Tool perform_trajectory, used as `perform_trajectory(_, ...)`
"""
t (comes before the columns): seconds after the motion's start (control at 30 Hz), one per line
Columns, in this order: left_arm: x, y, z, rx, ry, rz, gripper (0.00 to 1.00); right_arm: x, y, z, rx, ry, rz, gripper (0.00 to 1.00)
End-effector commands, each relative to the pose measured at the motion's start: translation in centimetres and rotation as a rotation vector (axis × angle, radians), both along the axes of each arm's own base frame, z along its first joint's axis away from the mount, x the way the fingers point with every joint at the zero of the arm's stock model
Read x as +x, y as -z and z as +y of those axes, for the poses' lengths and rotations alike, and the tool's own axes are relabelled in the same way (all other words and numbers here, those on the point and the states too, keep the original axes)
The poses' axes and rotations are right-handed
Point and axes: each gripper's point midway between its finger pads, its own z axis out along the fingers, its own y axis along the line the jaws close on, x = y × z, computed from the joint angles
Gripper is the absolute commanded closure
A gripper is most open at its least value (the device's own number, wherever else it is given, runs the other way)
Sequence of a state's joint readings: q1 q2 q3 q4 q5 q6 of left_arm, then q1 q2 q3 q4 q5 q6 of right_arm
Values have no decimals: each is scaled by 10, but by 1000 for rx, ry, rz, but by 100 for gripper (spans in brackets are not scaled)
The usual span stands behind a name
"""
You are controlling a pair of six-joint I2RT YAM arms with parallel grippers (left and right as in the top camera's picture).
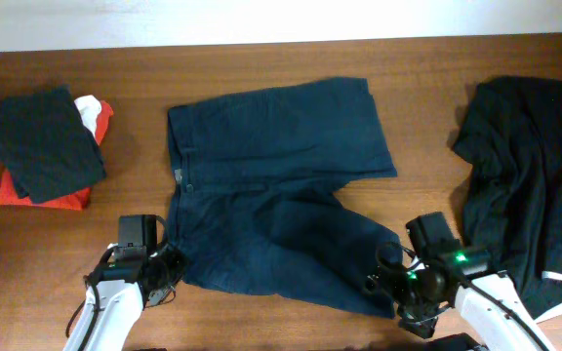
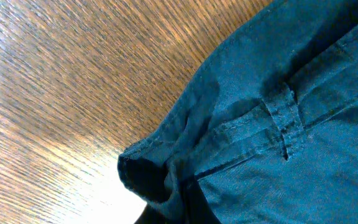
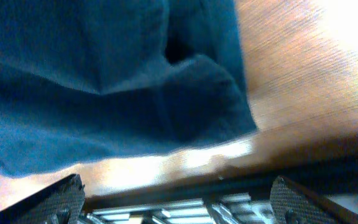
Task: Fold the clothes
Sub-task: 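Grasp the bottom leg hems with both grippers, then fold the leg hems up onto the waistband and release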
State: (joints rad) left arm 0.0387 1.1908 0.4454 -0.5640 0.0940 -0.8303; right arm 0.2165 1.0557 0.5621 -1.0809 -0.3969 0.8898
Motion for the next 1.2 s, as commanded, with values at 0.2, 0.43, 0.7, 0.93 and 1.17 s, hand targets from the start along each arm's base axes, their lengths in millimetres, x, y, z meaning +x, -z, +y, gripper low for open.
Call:
perform_trajectory(0.2,-11,7,1,11,19,39,99,-2,53,-6,-218,77,195,8)
perform_trajectory(0.43,-10,6,1,12,19,36,99,-5,51,0,-185,78,214,10)
perform_trajectory(0.7,-4,2,0,35,128,9,100,24,52,-2,-179,-27,67,96)
perform_trajectory(0.93,37,-125,2,129,439,-58,100,97,-71,-59,-342,-108,-154,96)
perform_trajectory(1.17,14,-207,-6,103,538,-42,100,145,-191,-72,-394,-234,-571,96)
